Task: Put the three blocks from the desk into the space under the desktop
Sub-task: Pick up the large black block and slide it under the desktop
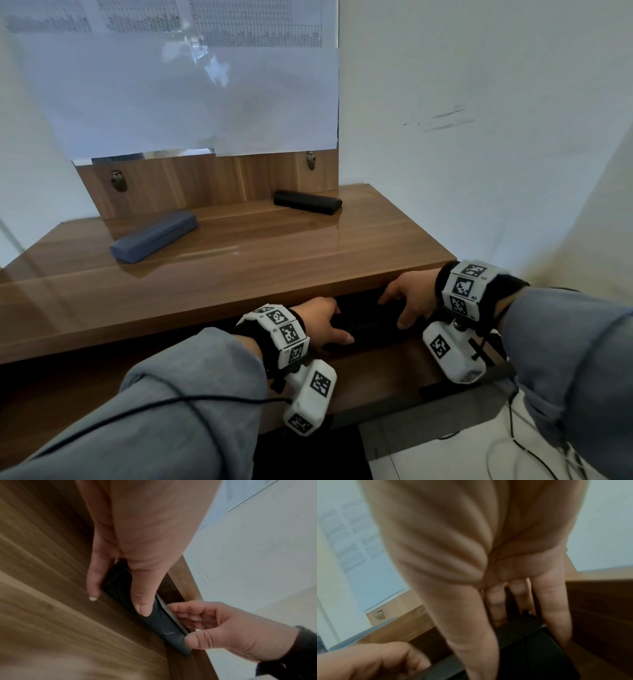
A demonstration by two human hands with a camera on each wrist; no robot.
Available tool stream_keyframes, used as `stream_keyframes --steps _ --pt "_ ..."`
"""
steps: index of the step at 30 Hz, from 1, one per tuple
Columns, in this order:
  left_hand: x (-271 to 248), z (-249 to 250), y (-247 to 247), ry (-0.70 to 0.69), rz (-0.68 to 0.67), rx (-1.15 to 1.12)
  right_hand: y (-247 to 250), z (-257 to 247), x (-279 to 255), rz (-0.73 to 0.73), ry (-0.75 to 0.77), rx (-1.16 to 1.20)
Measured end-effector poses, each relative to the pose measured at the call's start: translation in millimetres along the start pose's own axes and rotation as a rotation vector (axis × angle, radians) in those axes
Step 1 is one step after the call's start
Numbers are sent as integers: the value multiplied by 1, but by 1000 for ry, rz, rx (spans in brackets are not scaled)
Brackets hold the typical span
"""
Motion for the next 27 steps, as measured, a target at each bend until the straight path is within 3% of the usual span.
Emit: stream_keyframes --steps 12,27 --pt "25 -7 -15 29 -44 19 -6 -4 18 10 46 -119" --pt "20 -7 -24 36 21 18 -15 1 10 -44 50 -54"
Point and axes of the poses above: each hand's wrist, its own x-axis towards the middle knuckle, its own y-axis out of the back of the hand, z = x × y, the point moved 6 cm from there along x, towards the middle knuckle, and after that the axes turned 8 degrees about z, right-handed, at the moved point
